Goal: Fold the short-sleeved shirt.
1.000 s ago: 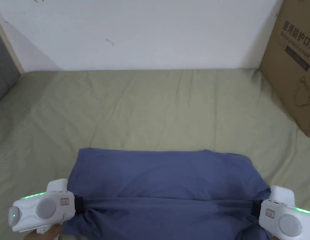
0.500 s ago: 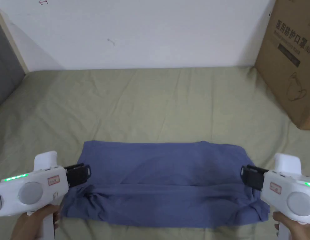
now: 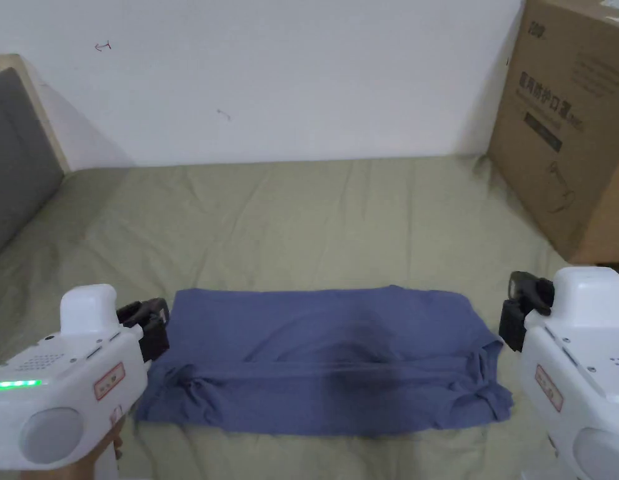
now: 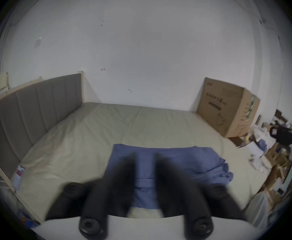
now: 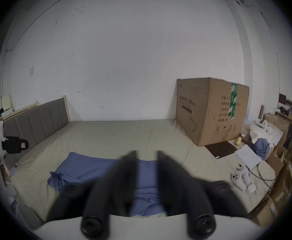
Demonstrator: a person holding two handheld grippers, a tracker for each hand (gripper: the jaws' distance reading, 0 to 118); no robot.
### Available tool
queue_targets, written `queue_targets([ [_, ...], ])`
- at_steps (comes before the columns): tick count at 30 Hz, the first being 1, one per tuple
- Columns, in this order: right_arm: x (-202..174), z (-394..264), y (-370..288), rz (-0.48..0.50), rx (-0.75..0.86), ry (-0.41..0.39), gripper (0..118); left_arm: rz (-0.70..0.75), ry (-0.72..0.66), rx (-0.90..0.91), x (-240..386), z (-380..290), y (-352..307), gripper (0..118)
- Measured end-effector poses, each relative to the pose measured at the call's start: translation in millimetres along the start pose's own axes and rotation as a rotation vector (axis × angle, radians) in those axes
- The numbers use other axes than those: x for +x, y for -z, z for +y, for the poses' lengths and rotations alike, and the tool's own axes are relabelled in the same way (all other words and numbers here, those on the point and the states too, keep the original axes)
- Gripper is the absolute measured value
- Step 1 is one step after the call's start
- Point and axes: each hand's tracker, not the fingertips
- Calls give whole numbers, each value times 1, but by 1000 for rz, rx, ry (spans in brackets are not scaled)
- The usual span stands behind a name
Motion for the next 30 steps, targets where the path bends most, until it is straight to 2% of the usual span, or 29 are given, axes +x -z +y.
queue_targets([
  [2,0,0,-5,5,18,-11,0,-41,-48,-14,1,-2,-4,0],
  [6,0,0,-6,-1,31,-19,0,-6,-6,-24,6,-3,0,0],
  [11,0,-5,2,4,9,-6,0,40,-15,-90,-6,-10,18,0],
  [17,5,-18,24,10,-53,10,0,115,-48,-308,-48,-33,76,2],
  [18,6,-20,29,9,-63,11,0,118,-69,-344,-55,-38,86,15],
  [21,7,-27,39,5,-95,15,0,205,-89,-462,-75,-54,116,84],
  [22,7,-30,44,5,-105,18,0,234,-77,-483,-81,-61,123,90],
  [30,12,-52,76,-6,-197,40,0,350,-35,-619,-115,-103,163,89],
])
